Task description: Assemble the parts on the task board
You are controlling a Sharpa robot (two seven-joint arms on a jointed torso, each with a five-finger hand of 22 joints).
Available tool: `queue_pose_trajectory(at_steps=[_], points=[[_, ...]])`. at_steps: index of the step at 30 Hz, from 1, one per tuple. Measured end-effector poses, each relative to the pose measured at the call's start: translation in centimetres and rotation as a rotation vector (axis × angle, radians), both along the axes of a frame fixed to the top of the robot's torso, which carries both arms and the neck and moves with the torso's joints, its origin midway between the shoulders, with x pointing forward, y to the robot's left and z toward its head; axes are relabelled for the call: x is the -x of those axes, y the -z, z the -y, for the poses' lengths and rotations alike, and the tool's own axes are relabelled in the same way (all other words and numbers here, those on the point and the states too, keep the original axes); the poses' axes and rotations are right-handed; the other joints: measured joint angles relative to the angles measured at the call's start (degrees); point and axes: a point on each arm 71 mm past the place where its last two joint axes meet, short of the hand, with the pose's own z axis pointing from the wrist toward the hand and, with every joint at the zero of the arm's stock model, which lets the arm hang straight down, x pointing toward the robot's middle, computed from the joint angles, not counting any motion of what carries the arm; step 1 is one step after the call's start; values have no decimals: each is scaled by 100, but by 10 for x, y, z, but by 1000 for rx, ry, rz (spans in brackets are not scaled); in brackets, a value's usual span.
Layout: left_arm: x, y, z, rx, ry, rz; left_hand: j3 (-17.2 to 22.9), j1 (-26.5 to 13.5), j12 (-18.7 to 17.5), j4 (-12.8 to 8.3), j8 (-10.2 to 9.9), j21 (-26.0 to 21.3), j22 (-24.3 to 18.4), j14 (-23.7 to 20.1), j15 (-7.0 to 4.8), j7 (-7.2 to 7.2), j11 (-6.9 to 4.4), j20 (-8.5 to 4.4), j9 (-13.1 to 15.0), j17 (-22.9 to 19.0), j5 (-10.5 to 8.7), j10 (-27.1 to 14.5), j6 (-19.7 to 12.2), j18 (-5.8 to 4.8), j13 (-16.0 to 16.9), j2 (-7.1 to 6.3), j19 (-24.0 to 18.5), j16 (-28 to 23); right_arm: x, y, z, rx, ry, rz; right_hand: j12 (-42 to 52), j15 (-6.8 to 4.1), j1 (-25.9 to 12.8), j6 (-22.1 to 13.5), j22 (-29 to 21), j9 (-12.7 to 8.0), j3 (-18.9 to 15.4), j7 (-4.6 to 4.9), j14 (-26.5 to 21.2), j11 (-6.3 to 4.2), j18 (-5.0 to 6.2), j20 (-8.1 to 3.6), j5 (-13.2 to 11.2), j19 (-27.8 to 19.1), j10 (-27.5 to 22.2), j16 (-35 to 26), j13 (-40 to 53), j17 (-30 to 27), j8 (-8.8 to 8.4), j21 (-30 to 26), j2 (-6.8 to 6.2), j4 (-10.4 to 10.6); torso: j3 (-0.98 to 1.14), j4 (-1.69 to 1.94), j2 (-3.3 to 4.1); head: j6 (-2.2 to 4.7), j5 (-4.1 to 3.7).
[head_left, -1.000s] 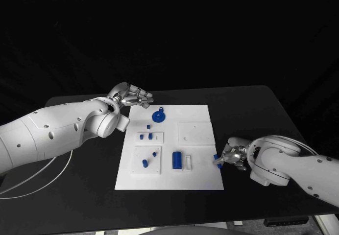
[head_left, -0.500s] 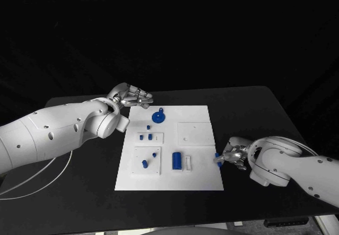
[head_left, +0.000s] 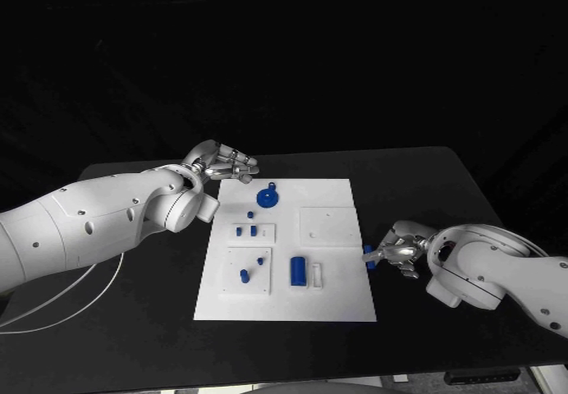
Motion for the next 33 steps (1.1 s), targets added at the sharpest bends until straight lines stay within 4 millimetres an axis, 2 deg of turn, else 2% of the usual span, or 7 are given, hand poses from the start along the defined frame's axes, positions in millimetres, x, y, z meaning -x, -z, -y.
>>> queue_pose_trajectory(at_steps=[4, 12, 21, 33], points=[[0, 0, 0, 0, 0, 0, 0, 0, 0, 0, 0, 0, 0, 0, 0, 0, 0, 0, 0, 0, 0, 0, 0, 0, 0, 0, 0, 0, 0, -10, -11, -39, -27, 17, 0, 0, 1, 15, 0, -40, -27, 14, 0, 0, 0, 0, 2, 0, 0, 0, 6, -5, 0, 0, 1, -27, 0, 0, 0, -5, 12], [0, 0, 3, 0, 4, -1, 0, 0, 0, 0, 0, 0, 0, 0, 0, 0, 0, 0, 0, -1, 0, 0, 0, 0, 0, 0, 0, 0, 3, -12, -41, -107, -80, 5, -1, 7, 10, 15, 0, -48, -65, 14, 7, 0, 0, 0, 91, 0, 0, 0, 5, -10, -1, 0, 10, -65, -2, 0, 5, -20, 35], [0, 0, 6, 1, 9, -3, -14, 0, 0, 14, 0, 0, -5, 0, 0, 0, 0, 0, 0, -1, 0, 0, 0, 0, 0, 0, 0, 0, 6, 10, -67, -120, -104, -59, -1, 8, 10, 15, 0, -74, -81, 14, 8, 0, 0, 0, 134, 0, 0, 0, 5, -17, -3, 0, 10, -81, 3, 5, 8, -29, 47], [0, 1, 6, 0, 9, -5, -14, 0, 0, 14, 0, 0, -5, 0, 0, 0, 0, 0, 0, -2, 0, 0, 0, 0, 0, 0, 0, 0, 11, 28, -84, -97, -108, -110, -2, 8, 10, 15, 0, -74, -104, 14, 8, 0, 0, 0, 134, 0, 0, 0, 4, -24, -7, 0, 10, -104, 8, -4, 9, -43, 65]])
